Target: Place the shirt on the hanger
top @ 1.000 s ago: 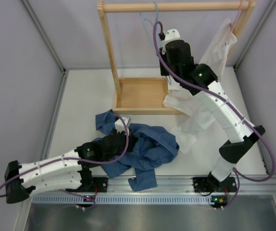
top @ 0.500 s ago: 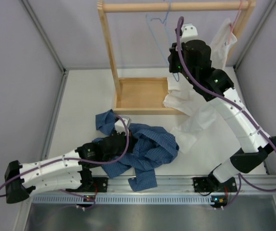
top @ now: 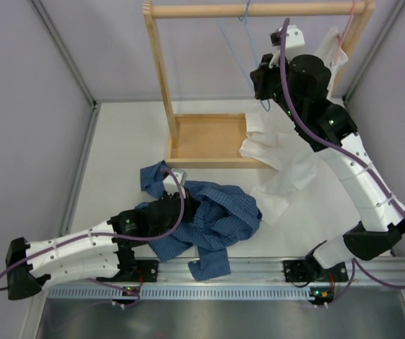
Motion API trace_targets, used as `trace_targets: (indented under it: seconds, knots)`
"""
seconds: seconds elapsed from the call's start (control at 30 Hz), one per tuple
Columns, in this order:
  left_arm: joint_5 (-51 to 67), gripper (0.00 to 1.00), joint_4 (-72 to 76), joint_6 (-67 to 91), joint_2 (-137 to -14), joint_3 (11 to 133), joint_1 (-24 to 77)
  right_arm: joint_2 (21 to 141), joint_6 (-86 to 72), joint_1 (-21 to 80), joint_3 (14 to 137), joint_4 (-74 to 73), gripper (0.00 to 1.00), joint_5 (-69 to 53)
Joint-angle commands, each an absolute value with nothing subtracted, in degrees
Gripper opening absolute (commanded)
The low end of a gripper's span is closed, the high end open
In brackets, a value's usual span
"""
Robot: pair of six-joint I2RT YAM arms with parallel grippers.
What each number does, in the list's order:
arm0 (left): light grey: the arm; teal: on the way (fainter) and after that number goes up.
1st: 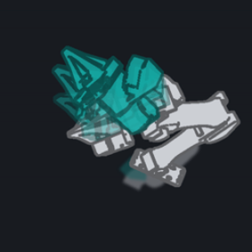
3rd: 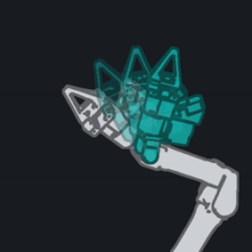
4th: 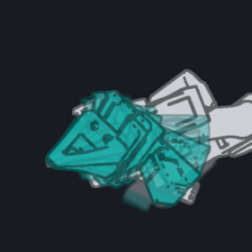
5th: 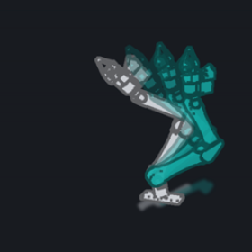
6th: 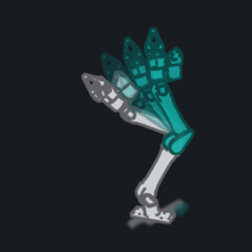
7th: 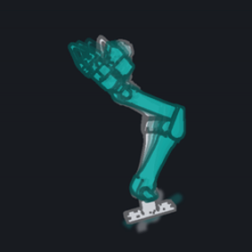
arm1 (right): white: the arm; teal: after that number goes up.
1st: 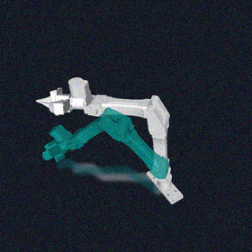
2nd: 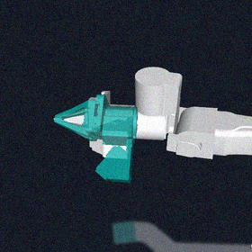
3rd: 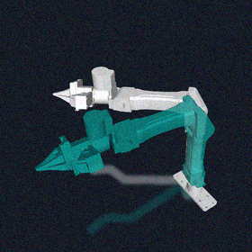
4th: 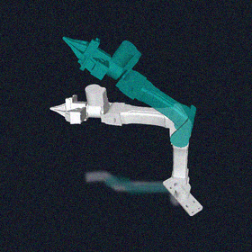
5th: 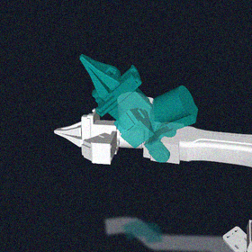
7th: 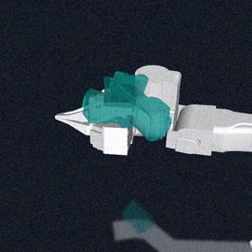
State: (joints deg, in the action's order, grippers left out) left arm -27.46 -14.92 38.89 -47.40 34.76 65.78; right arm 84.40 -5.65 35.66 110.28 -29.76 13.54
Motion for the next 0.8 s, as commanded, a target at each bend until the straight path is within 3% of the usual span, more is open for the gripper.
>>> trace_targets:
  seconds: [0.0,0.27,0.43,0.63,0.77]
  knots:
    - [-29.5,0.00,-14.3,40.2,-47.5,34.5,65.7,82.4,-4.2,34.7,112.4,-24.9,0.00,11.1]
    - [-36.5,0.00,-19.7,45.7,-47.7,37.7,64.3,72.8,-4.4,34.7,103.7,-28.2,0.00,3.0]
    - [-24.1,0.00,-16.4,43.7,-51.0,39.4,53.9,63.7,-4.9,34.7,93.1,-32.1,0.00,-3.2]
    - [-12.8,0.00,-15.4,39.1,-59.2,45.0,43.3,42.2,-4.9,34.7,68.8,-38.3,0.00,-22.2]
    - [-3.7,0.00,-12.7,36.4,-65.6,46.2,34.9,30.7,-11.4,34.7,55.3,-34.4,0.00,-28.6]
